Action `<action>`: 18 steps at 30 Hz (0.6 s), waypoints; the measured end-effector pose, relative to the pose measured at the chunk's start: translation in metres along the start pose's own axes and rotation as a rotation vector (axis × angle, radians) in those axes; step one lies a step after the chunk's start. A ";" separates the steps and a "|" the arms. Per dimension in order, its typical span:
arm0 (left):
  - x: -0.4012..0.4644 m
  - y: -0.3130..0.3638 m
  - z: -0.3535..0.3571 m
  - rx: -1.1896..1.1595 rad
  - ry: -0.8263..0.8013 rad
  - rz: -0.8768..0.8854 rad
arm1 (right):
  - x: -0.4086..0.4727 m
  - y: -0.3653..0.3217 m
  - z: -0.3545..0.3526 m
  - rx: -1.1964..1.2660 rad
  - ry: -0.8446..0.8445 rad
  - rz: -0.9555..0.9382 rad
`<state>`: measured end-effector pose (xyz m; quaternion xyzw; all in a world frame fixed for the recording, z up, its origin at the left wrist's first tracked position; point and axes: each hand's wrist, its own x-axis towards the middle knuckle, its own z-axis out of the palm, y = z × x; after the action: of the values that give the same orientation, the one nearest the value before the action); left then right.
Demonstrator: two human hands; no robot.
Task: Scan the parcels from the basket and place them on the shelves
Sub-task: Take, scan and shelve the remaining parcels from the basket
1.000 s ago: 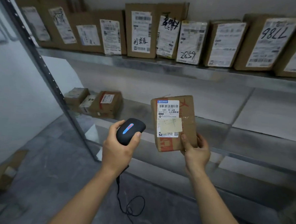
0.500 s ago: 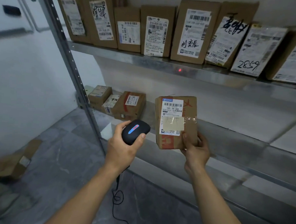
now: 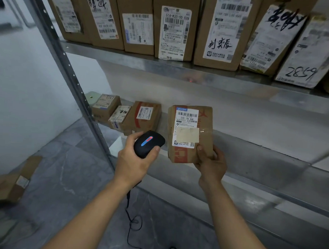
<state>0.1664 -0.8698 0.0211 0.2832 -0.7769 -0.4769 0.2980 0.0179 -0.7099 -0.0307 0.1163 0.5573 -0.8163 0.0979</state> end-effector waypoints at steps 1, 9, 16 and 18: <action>0.005 -0.002 0.002 -0.008 0.006 -0.009 | 0.006 0.003 0.003 0.003 -0.004 0.016; 0.042 -0.003 0.009 -0.005 0.029 -0.052 | 0.039 0.013 0.028 0.031 -0.054 0.042; 0.062 -0.011 0.011 -0.011 0.022 -0.074 | 0.053 0.025 0.050 -0.032 -0.034 0.093; 0.069 -0.016 0.012 -0.012 0.012 -0.084 | 0.059 0.030 0.055 -0.057 -0.007 0.089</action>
<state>0.1146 -0.9191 0.0156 0.3166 -0.7597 -0.4919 0.2841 -0.0338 -0.7737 -0.0558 0.1352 0.5743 -0.7953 0.1393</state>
